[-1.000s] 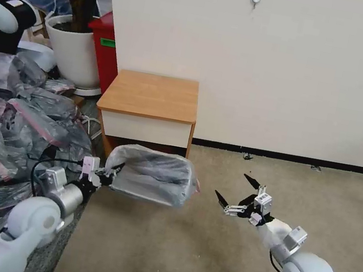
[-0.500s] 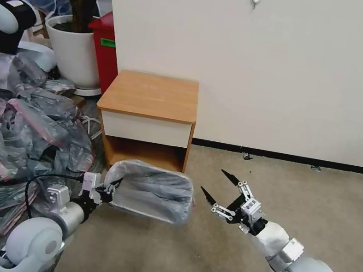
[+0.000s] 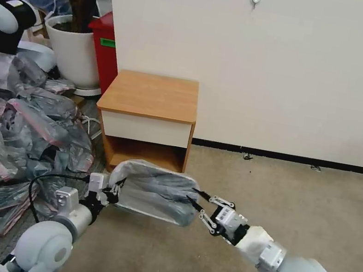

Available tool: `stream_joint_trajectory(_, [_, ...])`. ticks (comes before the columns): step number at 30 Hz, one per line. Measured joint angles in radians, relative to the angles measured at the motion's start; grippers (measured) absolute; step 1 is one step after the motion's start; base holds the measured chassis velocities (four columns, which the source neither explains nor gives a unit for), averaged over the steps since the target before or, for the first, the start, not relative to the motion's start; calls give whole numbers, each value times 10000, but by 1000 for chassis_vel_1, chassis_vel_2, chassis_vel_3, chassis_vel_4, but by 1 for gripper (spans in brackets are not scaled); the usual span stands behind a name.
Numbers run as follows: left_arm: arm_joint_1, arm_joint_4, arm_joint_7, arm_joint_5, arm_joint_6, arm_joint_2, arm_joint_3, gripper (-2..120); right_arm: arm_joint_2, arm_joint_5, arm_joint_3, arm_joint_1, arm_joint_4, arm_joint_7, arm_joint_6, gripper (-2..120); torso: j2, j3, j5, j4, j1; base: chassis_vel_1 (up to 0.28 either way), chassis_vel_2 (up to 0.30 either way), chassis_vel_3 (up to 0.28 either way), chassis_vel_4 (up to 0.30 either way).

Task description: Pick up the garbage bag from the table and place it over the trash can.

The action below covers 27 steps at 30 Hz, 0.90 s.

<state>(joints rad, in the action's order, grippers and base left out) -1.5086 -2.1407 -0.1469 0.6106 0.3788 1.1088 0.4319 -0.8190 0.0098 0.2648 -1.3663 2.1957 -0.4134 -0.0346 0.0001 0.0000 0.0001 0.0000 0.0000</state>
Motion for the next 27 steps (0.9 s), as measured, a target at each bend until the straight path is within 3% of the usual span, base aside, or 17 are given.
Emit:
stream_joint_trajectory(2, [-171, -230, -208, -604, 17, 106, -177, 2, 105, -192, -133, 192, 159, -100, -452, 0, 0, 0, -1, 0, 0, 0, 0, 0, 0])
stream_joint_trajectory(12, [-278, -433, -976, -2131, 199, 670, -1026, 2, 168, -1118, -959, 935, 271, -549, -1355, 0, 0, 0, 0, -1, 0, 0, 0, 0, 0])
stream_joint_trajectory(17, [-316, -327, -1020, -2983, 187, 1041, -1499, 2, 152, -1239, -1756, 1767, 92, -748, -2070, 0, 0, 0, 0, -1, 0, 0, 0, 0, 0])
stream_joint_trajectory(27, [-279, -192, -977, -3443, 114, 1265, -1776, 2, 78, -1334, -2667, 2492, -611, -1038, -2603, 0, -2, 0, -1, 0, 0, 0, 0, 0, 0])
